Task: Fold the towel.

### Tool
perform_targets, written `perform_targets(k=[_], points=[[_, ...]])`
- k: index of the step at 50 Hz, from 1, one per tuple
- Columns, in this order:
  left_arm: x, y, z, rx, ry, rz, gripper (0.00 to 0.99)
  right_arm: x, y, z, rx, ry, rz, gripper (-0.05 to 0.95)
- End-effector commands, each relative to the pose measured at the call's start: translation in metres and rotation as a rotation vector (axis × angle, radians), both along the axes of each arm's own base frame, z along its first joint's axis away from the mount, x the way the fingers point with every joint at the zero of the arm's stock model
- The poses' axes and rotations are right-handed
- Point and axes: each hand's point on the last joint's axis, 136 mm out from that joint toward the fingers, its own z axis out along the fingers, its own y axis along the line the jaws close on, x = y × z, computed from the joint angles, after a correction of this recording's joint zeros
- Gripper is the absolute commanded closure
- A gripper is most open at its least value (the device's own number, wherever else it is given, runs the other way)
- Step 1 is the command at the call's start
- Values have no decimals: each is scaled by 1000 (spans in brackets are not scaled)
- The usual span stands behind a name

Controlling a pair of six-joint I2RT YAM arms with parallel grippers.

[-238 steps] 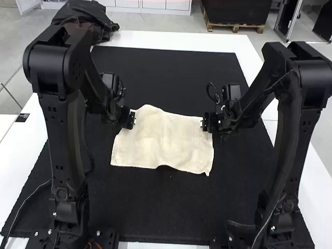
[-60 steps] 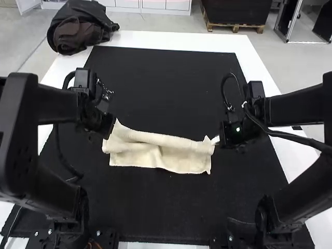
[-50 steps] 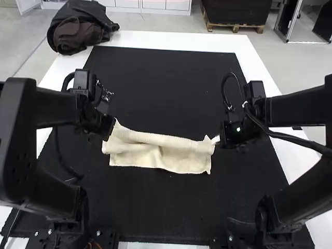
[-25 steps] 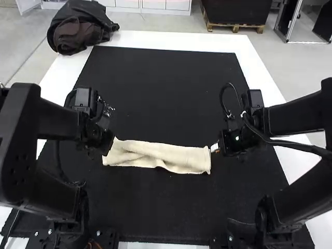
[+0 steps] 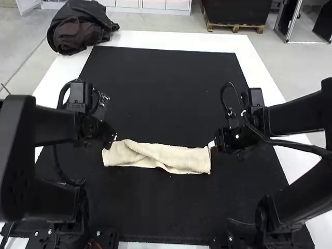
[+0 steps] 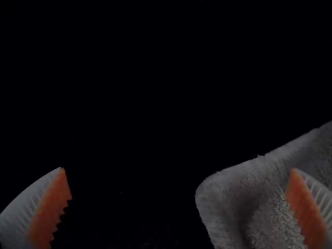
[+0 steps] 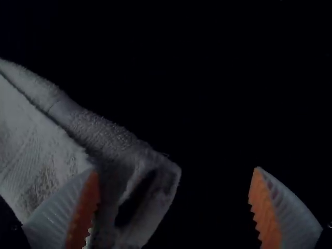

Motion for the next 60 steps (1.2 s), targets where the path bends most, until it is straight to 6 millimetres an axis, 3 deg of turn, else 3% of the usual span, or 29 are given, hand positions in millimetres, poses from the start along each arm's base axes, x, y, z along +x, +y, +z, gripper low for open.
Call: perform_targets(k=[1,14,26,32,35,45,60], points=[[7,10,15,15,-44,27,28,12,3,19,30,-38,-16,236],[-3,6,8,-2,31,13,28,15,8,29,73,-30,-21,207],[3,8,29,-3,5,18,28,8,18,39,136,22,-6,207],[5,12,34,-8,-3,33,28,-4,23,36,171,84,8,205],[6,15,35,-7,-6,44,28,-12,23,33,168,117,13,141],[7,23,39,-7,-12,68,28,-13,23,42,160,130,21,85],[11,24,47,-4,-33,69,28,-18,18,24,104,171,42,87]])
